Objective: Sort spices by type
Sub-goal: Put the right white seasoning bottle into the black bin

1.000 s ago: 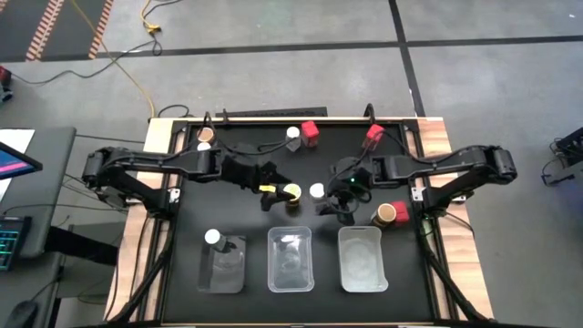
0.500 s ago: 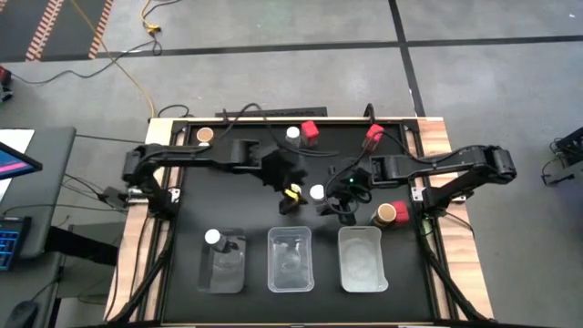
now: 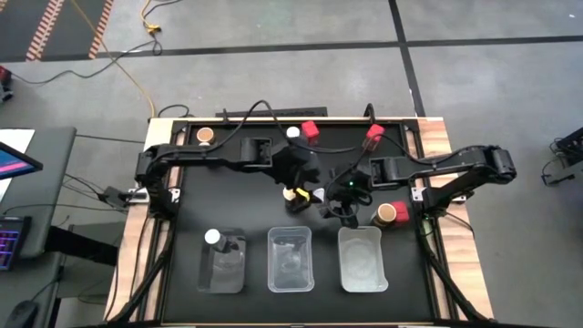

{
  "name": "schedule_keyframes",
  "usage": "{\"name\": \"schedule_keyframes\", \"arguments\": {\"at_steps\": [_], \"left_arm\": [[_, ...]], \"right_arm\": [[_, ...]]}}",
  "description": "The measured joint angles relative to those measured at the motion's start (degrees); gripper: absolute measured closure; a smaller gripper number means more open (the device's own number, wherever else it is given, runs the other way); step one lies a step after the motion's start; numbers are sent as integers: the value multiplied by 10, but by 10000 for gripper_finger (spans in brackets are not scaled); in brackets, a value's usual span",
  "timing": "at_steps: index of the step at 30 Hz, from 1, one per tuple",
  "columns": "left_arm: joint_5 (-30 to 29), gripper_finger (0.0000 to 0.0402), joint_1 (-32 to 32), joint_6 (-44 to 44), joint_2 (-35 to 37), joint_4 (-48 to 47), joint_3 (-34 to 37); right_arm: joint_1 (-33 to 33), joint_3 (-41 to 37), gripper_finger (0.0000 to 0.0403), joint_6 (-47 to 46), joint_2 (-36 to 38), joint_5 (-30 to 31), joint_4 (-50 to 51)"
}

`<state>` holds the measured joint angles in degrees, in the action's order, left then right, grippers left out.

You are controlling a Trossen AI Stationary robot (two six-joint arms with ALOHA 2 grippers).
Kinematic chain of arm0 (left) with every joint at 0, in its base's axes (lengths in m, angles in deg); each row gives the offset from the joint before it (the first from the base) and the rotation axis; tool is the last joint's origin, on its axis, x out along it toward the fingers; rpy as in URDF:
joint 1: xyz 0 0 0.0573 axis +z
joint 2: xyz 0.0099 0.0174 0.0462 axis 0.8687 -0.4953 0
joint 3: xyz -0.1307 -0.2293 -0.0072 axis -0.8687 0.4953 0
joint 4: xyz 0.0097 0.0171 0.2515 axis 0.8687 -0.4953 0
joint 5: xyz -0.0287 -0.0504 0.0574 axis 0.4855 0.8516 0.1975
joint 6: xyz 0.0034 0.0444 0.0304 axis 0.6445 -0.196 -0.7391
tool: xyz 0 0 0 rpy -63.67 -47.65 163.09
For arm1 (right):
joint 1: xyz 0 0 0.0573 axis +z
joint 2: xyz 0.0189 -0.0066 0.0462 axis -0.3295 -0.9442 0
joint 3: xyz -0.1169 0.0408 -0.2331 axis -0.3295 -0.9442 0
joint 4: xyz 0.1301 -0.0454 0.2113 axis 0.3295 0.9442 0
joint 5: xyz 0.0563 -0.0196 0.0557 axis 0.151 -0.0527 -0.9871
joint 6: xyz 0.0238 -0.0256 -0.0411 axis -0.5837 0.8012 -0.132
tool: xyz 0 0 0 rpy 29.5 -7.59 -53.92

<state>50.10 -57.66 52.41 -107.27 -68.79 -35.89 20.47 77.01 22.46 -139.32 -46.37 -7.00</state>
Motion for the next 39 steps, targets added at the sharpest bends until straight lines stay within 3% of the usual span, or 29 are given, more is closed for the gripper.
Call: {"name": "schedule_keyframes", "arguments": {"at_steps": [11,30,39], "left_arm": [[25,104,-2,4,-39,18,1],[24,105,-2,10,-41,15,1],[22,171,-3,6,-41,17,1]], "right_arm": [[0,0,182,2,0,1,-9],[-2,0,182,4,0,0,-8],[-3,0,182,2,0,1,-7]]}}
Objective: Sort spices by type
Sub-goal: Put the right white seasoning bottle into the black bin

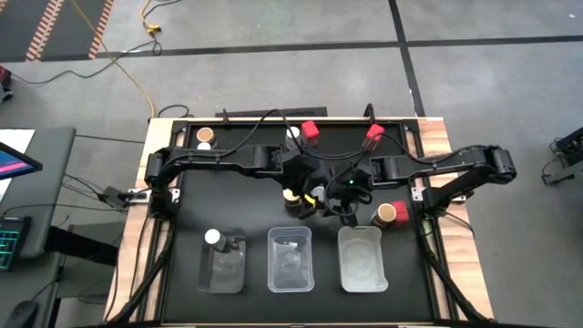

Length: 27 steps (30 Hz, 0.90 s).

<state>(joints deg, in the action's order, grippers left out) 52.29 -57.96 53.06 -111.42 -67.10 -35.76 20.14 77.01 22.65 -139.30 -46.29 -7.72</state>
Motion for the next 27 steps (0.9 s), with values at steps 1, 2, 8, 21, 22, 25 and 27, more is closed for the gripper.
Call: {"name": "schedule_keyframes", "arguments": {"at_steps": [1,2,8,21,22,25,27], "left_arm": [[0,180,0,0,0,0,0],[-1,188,0,0,0,0,0],[-5,204,0,-2,0,0,0],[-1,197,0,3,0,1,0],[0,197,0,1,0,1,0],[0,197,0,-1,0,2,0],[-2,197,0,-2,0,3,0]], "right_arm": [[-1,0,182,0,0,0,0],[-3,0,182,-1,0,0,1],[-11,0,181,-2,0,0,2],[-10,0,161,-7,0,-1,-1],[-11,0,161,-15,0,-1,-1],[-14,0,160,-20,0,-1,2],[-18,0,160,-20,0,-1,6]]}}
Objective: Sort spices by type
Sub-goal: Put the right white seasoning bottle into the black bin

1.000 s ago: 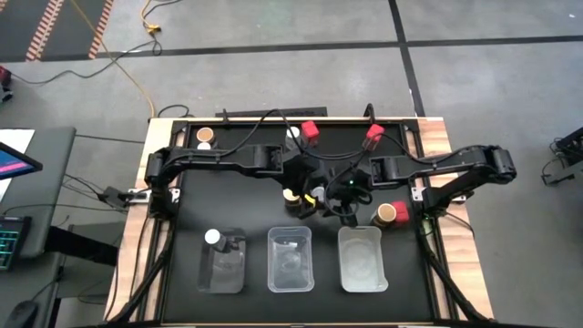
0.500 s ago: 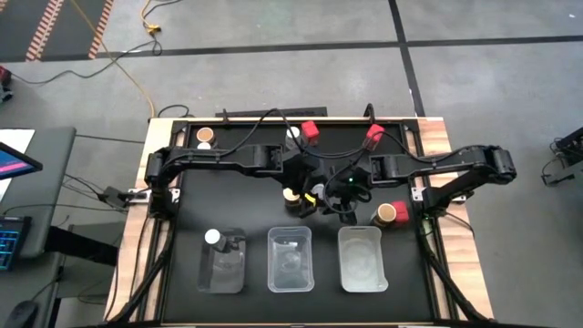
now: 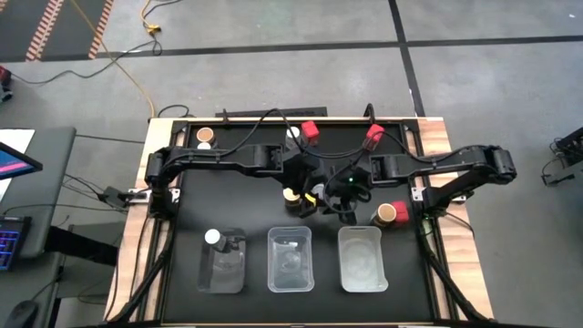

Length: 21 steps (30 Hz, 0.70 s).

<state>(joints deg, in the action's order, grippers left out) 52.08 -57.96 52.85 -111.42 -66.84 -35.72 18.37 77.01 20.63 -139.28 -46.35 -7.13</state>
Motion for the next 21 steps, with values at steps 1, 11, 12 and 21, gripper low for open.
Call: {"name": "schedule_keyframes", "arguments": {"at_steps": [1,11,12,21], "left_arm": [[-3,197,0,-1,0,0,0],[-11,197,5,-4,0,0,0],[-12,198,5,-4,0,1,0],[-14,198,5,-6,0,5,0]], "right_arm": [[-1,0,160,0,0,0,0],[-8,0,158,-2,2,1,16],[-8,1,158,-2,2,0,18],[-15,1,100,-9,2,0,30]]}}
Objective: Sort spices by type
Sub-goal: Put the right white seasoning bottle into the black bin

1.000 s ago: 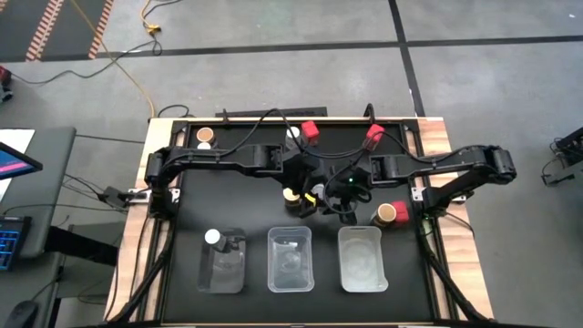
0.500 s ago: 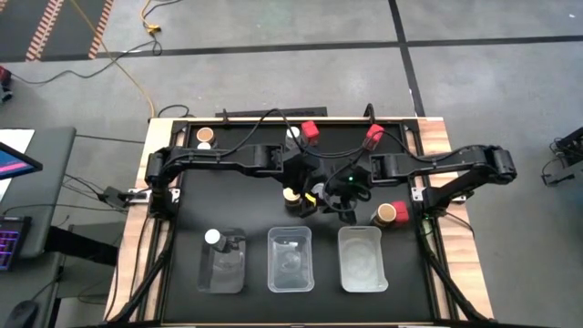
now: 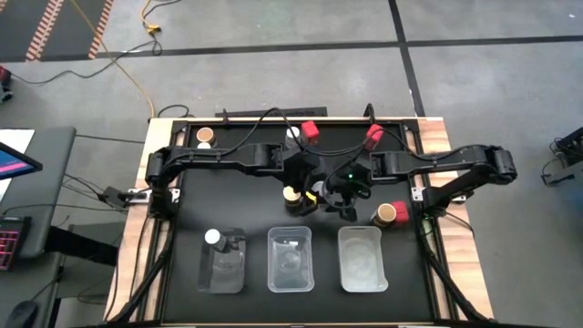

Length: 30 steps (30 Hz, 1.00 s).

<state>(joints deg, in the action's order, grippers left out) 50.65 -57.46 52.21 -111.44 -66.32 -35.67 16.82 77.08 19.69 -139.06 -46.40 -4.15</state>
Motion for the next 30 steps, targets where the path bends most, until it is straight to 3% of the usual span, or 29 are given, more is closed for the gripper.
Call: {"name": "schedule_keyframes", "arguments": {"at_steps": [7,15,23,30], "left_arm": [[0,198,2,0,0,1,0],[-7,198,11,6,13,-14,0],[-98,198,-5,-18,79,-113,0],[-194,198,-87,-14,135,-231,4]], "right_arm": [[-13,0,51,36,13,-1,45],[-63,0,48,9,110,0,150],[-66,-15,49,-36,201,1,149],[-66,-17,49,-79,209,1,145]]}}
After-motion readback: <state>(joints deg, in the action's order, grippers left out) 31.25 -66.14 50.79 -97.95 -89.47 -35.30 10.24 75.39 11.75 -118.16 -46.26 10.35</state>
